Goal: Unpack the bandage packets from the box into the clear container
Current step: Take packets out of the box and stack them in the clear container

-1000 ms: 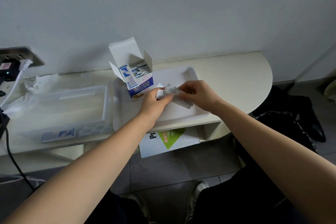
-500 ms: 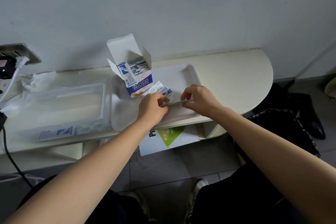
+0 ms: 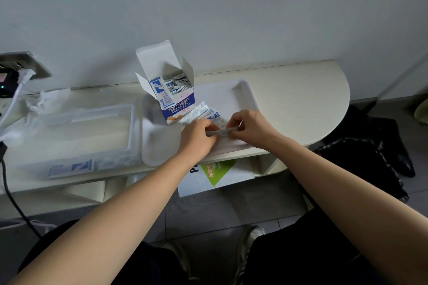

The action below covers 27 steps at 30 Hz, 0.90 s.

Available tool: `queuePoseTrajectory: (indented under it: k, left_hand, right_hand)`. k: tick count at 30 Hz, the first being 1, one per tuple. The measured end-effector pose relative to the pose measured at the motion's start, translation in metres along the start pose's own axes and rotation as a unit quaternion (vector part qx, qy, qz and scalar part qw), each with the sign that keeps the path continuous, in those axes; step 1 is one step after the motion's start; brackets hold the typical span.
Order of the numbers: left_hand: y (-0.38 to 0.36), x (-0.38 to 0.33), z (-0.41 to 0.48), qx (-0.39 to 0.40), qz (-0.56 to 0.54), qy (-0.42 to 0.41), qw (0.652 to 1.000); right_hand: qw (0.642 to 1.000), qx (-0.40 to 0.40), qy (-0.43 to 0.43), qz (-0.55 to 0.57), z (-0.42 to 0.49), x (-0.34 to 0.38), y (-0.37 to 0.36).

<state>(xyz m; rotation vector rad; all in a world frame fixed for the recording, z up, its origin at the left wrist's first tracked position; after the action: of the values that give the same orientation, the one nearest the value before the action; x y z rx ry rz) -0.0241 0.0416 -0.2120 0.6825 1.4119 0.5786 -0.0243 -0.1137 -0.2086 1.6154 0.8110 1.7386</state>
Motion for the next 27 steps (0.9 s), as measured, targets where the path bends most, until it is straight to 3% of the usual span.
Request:
queuePoseTrajectory:
  k: [8, 11, 15, 18, 22, 27]
  left_hand:
    - [0.024, -0.011, 0.002, -0.009, 0.030, -0.037, 0.999]
    - [0.046, -0.011, -0.001, 0.009, 0.051, -0.054, 0.997]
    - [0.097, -0.002, -0.007, -0.024, 0.109, -0.086, 0.990]
    - [0.144, 0.013, -0.011, -0.040, 0.136, -0.079, 0.987]
    - [0.192, 0.029, -0.022, -0.048, 0.132, -0.061, 0.988]
    - [0.228, 0.074, -0.031, -0.032, 0.108, 0.004, 0.994]
  right_hand:
    - [0.997, -0.048, 0.012, 0.054, 0.000, 0.016, 0.018]
    - [0.996, -0.031, 0.019, 0.081, 0.005, 0.037, 0.024]
    - [0.986, 0.019, 0.045, 0.161, 0.008, 0.085, 0.016]
    - [0.978, 0.008, 0.079, 0.192, 0.010, 0.124, 0.006]
    - [0.976, -0.056, 0.146, 0.148, 0.016, 0.169, -0.010]
    - [0.976, -0.034, 0.151, 0.151, 0.021, 0.212, -0.044]
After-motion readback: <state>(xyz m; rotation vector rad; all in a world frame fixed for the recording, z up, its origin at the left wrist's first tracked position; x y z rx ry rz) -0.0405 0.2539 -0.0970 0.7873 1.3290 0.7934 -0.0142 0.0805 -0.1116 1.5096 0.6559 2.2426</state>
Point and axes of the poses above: each hand's wrist, its own z-axis towards the middle knuckle, its own y-axis out of the back of the hand, x = y × z, the point moved 4 cm from there along z, towards the middle knuckle, and after that the axes turned 12 degrees about -x, right-handed, at the moved point
